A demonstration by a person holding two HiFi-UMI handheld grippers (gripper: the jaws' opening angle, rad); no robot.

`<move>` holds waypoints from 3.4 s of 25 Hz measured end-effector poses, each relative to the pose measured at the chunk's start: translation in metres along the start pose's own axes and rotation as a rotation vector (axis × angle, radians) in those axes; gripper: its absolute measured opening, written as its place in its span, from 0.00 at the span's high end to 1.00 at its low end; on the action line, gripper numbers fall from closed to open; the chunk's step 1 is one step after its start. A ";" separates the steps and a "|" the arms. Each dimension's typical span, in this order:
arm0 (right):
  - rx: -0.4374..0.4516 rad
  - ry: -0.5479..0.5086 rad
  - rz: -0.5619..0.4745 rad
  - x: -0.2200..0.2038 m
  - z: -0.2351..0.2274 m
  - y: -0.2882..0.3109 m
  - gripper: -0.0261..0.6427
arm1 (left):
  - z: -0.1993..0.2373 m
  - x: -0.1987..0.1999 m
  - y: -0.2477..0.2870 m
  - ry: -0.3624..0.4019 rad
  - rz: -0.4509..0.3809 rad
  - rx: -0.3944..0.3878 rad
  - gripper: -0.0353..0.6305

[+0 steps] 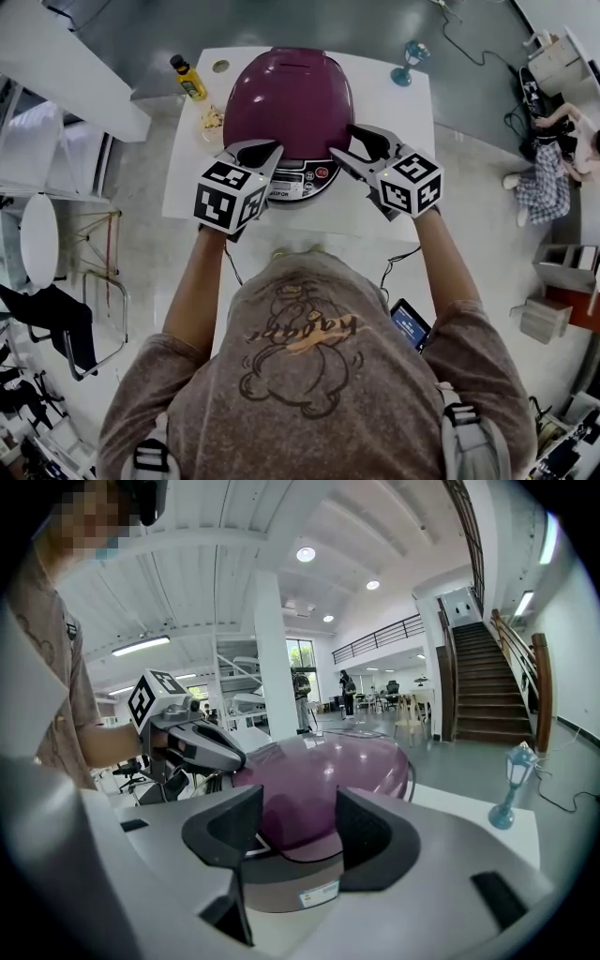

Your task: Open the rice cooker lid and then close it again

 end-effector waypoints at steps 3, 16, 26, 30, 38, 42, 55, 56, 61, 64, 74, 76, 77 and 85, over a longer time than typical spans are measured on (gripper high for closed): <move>0.002 0.001 0.005 0.000 0.000 0.000 0.61 | 0.001 0.000 0.001 -0.020 0.007 -0.008 0.92; -0.004 0.015 -0.004 -0.002 0.000 0.001 0.61 | 0.001 0.001 0.003 -0.002 0.042 -0.003 0.92; -0.005 0.016 0.002 -0.002 0.000 0.000 0.61 | 0.002 0.001 0.004 -0.003 0.053 -0.022 0.92; -0.019 0.012 -0.006 -0.002 0.000 0.001 0.62 | 0.003 0.001 0.003 -0.020 0.044 -0.031 0.92; -0.041 -0.054 0.034 0.000 0.002 0.002 0.63 | 0.000 0.001 0.002 0.011 0.020 -0.002 0.92; -0.078 -0.038 0.021 0.003 0.006 -0.004 0.57 | 0.000 0.001 0.002 0.026 0.019 -0.013 0.92; -0.210 0.057 -0.100 0.006 0.050 -0.075 0.60 | -0.013 -0.007 -0.009 0.134 -0.060 -0.087 0.91; -0.210 0.063 -0.104 0.003 0.055 -0.080 0.60 | -0.015 -0.008 -0.013 0.135 -0.062 -0.090 0.91; -0.193 0.070 -0.124 -0.015 0.090 -0.111 0.60 | -0.034 -0.016 -0.037 0.129 -0.090 -0.067 0.91; -0.181 0.031 -0.122 -0.022 0.106 -0.128 0.60 | -0.048 -0.023 -0.050 0.120 -0.105 -0.058 0.91; -0.193 0.026 -0.234 -0.060 0.166 -0.162 0.70 | -0.113 -0.065 -0.104 0.042 -0.252 -0.024 0.91; -0.200 0.036 -0.256 -0.069 0.179 -0.167 0.75 | -0.122 -0.076 -0.118 0.013 -0.302 -0.016 0.91; -0.209 0.045 -0.265 -0.074 0.184 -0.169 0.77 | -0.125 -0.082 -0.124 -0.002 -0.325 -0.010 0.91; -0.334 0.103 -0.314 -0.114 0.212 -0.177 0.96 | -0.136 -0.134 -0.153 -0.076 -0.448 0.029 0.91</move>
Point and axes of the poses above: the fingertips, and each gripper's own axes: y forward along the fingers, z to its left, x out of its top, the point moved 7 cm from there along -y, backward along the fingers, and after that the axes turned 3 degrees about z, right-handed, at the moved point
